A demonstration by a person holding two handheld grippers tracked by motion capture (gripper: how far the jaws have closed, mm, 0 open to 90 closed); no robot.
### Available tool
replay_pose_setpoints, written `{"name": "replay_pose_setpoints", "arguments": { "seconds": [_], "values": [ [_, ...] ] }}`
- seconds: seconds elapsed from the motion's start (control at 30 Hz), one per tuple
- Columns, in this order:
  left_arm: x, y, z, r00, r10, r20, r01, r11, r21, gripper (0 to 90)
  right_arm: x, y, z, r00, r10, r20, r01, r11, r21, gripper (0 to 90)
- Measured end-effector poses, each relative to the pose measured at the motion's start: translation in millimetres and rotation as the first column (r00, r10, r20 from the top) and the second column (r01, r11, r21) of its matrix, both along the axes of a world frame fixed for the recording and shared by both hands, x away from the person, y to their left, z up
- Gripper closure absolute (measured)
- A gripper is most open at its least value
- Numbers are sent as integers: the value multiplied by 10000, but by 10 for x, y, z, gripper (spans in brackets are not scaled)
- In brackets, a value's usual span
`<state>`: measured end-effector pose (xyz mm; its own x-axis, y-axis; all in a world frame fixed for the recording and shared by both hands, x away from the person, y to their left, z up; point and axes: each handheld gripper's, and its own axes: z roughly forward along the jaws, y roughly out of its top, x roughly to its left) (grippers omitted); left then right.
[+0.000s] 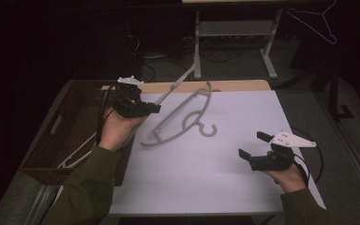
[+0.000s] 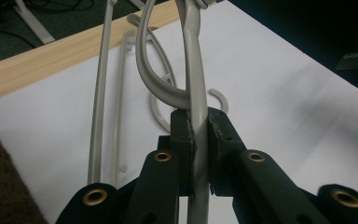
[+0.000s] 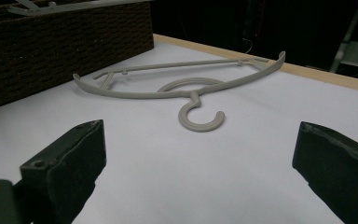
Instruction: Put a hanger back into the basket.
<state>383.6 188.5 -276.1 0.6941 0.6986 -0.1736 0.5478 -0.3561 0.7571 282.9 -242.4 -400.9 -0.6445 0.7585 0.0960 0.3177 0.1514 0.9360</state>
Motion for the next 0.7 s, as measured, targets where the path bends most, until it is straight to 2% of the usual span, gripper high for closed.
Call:
{"name": "replay_pose_setpoints", "arguments": {
  "seconds": [0.2, 0.4, 0.7],
  "values": [
    [-22, 196, 65, 9999, 133, -12, -133, 9999, 0, 823, 3, -1, -3, 10000, 9, 7, -9, 10000, -27, 23],
    [-51, 412, 138, 9993, 360, 27, -360, 9992, -199, 823, 4, 2, -4, 10000, -13, -5, 13, 10000, -35, 23],
    [-130, 779, 254, 9972, 703, 257, -695, 9971, -321, 823, 4, 6, -7, 10000, -45, -53, 45, 10000, -23, 23]
  ]
}}
